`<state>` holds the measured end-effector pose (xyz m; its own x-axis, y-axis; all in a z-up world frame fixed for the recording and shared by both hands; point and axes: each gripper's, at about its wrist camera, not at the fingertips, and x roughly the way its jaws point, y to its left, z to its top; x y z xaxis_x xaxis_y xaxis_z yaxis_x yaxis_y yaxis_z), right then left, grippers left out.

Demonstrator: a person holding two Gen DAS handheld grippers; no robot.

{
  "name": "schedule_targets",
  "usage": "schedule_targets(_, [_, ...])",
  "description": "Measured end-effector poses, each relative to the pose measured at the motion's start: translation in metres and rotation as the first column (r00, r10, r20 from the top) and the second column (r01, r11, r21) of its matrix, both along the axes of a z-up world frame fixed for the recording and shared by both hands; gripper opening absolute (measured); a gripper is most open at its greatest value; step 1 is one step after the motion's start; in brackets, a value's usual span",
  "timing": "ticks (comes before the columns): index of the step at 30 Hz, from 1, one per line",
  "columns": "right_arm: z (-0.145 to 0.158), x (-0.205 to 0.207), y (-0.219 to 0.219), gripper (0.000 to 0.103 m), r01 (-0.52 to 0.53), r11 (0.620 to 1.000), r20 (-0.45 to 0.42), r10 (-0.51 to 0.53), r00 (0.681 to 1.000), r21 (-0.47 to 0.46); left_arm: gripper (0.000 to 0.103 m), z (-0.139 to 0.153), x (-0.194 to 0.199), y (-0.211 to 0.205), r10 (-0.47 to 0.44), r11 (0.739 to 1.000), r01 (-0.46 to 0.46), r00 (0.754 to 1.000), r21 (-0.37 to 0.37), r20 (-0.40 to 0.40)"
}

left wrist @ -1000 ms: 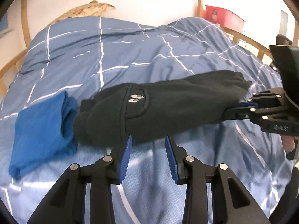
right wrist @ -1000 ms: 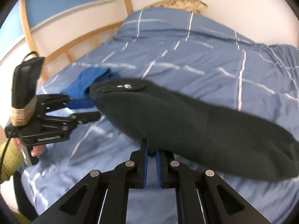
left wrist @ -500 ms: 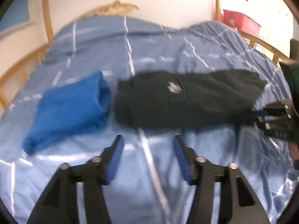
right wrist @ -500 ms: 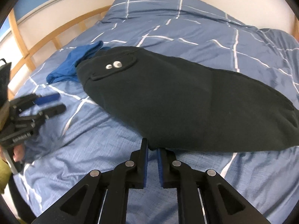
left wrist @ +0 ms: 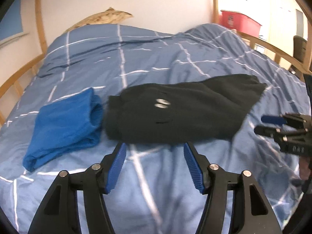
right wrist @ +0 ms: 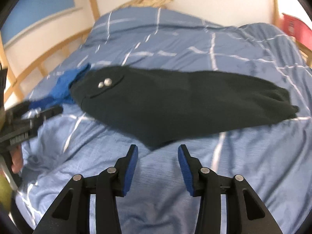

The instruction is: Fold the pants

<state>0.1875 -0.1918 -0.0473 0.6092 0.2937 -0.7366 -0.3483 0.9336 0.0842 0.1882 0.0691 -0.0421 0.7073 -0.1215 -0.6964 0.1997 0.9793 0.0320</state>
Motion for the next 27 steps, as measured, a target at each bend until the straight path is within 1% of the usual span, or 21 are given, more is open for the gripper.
schedule_targets(1, [0.004, -0.003, -0.004, 0.054, 0.007, 1.000, 0.021, -0.007, 1.000, -0.002, 0.063, 0.002, -0.002, -0.006, -0.013, 1.000, 0.013, 1.000, -0.006, 0.004])
schedule_targets(6, [0.023, -0.009, -0.040, 0.054, 0.080, 0.997, 0.117, -0.077, 0.990, -0.019, 0.065, 0.009, -0.005, -0.038, -0.032, 0.999, 0.033, 0.999, -0.017, 0.026])
schedule_targets(7, [0.026, -0.008, -0.049, 0.056, 0.101, 0.995, 0.132, -0.099, 0.986, -0.015, 0.066, 0.011, -0.002, -0.047, -0.037, 0.999, 0.037, 0.999, -0.022, 0.030])
schedule_targets(8, [0.029, -0.006, -0.058, 0.059, 0.119, 0.993, 0.144, -0.117, 0.983, -0.008, 0.066, 0.013, 0.001, -0.053, -0.043, 0.999, 0.044, 0.999, -0.027, 0.030])
schedule_targets(9, [0.031, -0.004, -0.065, 0.060, 0.136, 0.991, 0.152, -0.134, 0.979, -0.003, 0.066, 0.015, 0.004, -0.062, -0.049, 0.998, 0.050, 0.998, -0.035, 0.033])
schedule_targets(12, [0.037, 0.007, -0.093, 0.060, 0.186, 0.982, 0.180, -0.186, 0.966, 0.019, 0.066, 0.019, 0.015, -0.085, -0.051, 0.998, 0.053, 0.997, -0.033, 0.050])
schedule_targets(14, [0.039, 0.017, -0.113, 0.060, 0.233, 0.971, 0.196, -0.237, 0.951, 0.045, 0.066, 0.021, 0.024, -0.100, -0.052, 0.998, 0.054, 0.997, -0.030, 0.064])
schedule_targets(17, [0.040, 0.032, -0.140, 0.060, 0.291, 0.952, 0.189, -0.304, 0.934, 0.095, 0.066, 0.023, 0.038, -0.122, -0.055, 0.998, 0.058, 0.996, -0.030, 0.075])
schedule_targets(22, [0.033, 0.064, -0.183, 0.060, 0.394, 0.897, 0.152, -0.426, 0.892, 0.202, 0.067, 0.020, 0.063, -0.159, -0.073, 0.997, 0.074, 0.995, -0.019, 0.072])
schedule_targets(25, [0.022, 0.080, -0.208, 0.060, 0.438, 0.855, 0.093, -0.478, 0.873, 0.277, 0.067, 0.015, 0.080, -0.178, -0.082, 0.997, 0.082, 0.995, 0.003, 0.065])
schedule_targets(27, [0.011, 0.094, -0.224, 0.060, 0.468, 0.819, 0.026, -0.504, 0.863, 0.332, 0.067, 0.013, 0.089, -0.188, -0.081, 0.997, 0.081, 0.995, 0.007, 0.062])
